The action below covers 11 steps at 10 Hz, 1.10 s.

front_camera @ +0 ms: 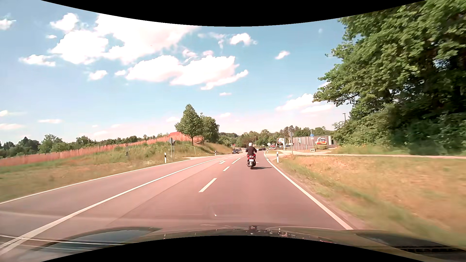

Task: Follow the waypoints while adhering to traffic rules and regulations

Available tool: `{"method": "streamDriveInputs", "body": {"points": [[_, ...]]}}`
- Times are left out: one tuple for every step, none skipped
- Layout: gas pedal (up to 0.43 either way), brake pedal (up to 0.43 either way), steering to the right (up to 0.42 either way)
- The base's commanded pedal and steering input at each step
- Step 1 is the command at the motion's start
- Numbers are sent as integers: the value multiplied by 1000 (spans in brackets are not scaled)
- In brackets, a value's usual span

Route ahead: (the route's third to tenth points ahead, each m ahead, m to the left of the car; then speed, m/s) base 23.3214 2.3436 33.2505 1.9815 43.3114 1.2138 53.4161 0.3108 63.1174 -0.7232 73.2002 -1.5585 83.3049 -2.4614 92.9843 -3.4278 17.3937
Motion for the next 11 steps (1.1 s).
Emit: {"method": "streamDriveInputs", "body": {"points": [[169,12,12],[169,12,12],[169,12,12],[169,6,12],[169,12,12],[169,12,12],[169,12,12],[157,12,12],[150,12,12],[118,12,11],[87,12,11]]}}
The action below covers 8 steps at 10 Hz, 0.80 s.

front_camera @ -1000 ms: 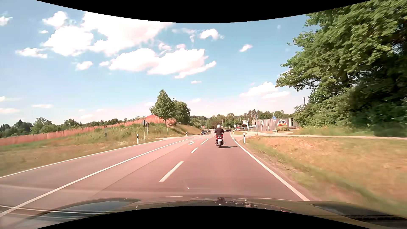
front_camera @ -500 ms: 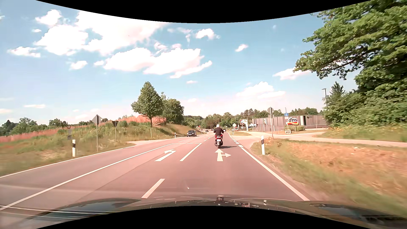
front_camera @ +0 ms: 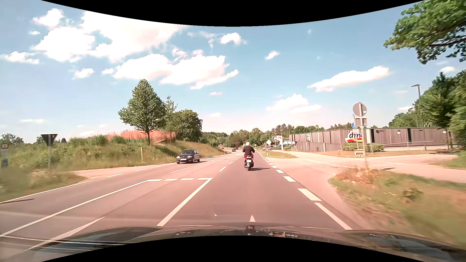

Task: Follow the waypoints while adhering to traffic rules and regulations

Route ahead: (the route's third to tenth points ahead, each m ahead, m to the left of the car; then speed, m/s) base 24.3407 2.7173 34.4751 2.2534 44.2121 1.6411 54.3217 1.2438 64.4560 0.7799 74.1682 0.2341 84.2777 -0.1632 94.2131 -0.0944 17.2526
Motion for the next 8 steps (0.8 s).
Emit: {"method": "streamDriveInputs", "body": {"points": [[79,12,10],[79,12,8],[79,12,8],[79,12,8],[79,12,8],[79,12,8],[79,12,8],[79,12,8]]}}
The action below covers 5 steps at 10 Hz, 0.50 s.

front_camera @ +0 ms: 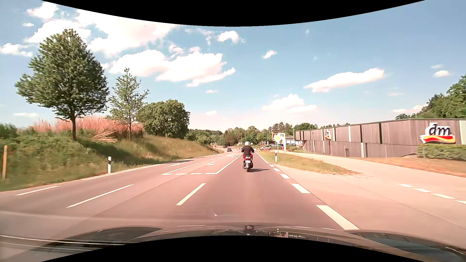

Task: Follow the waypoints while adhering to traffic rules and regulations

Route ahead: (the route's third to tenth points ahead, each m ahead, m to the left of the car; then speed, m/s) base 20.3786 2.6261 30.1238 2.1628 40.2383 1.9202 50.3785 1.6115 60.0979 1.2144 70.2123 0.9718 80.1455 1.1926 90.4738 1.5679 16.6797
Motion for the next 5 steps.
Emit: {"method": "streamDriveInputs", "body": {"points": [[79,6,8],[79,12,8],[79,6,8],[79,12,7],[79,12,6]]}}
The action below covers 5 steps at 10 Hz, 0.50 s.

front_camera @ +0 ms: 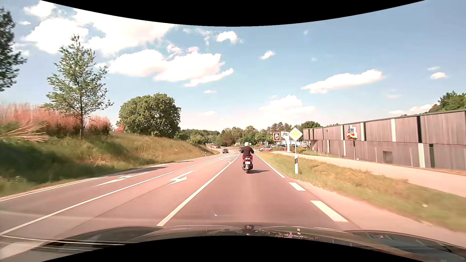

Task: Follow the waypoints while adhering to traffic rules and regulations

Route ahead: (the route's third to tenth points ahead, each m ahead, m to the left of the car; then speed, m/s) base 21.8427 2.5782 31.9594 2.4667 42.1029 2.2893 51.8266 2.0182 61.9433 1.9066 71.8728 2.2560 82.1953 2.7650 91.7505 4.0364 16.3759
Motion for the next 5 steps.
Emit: {"method": "streamDriveInputs", "body": {"points": [[79,12,5],[79,12,4],[79,12,4],[79,12,4],[79,12,4]]}}
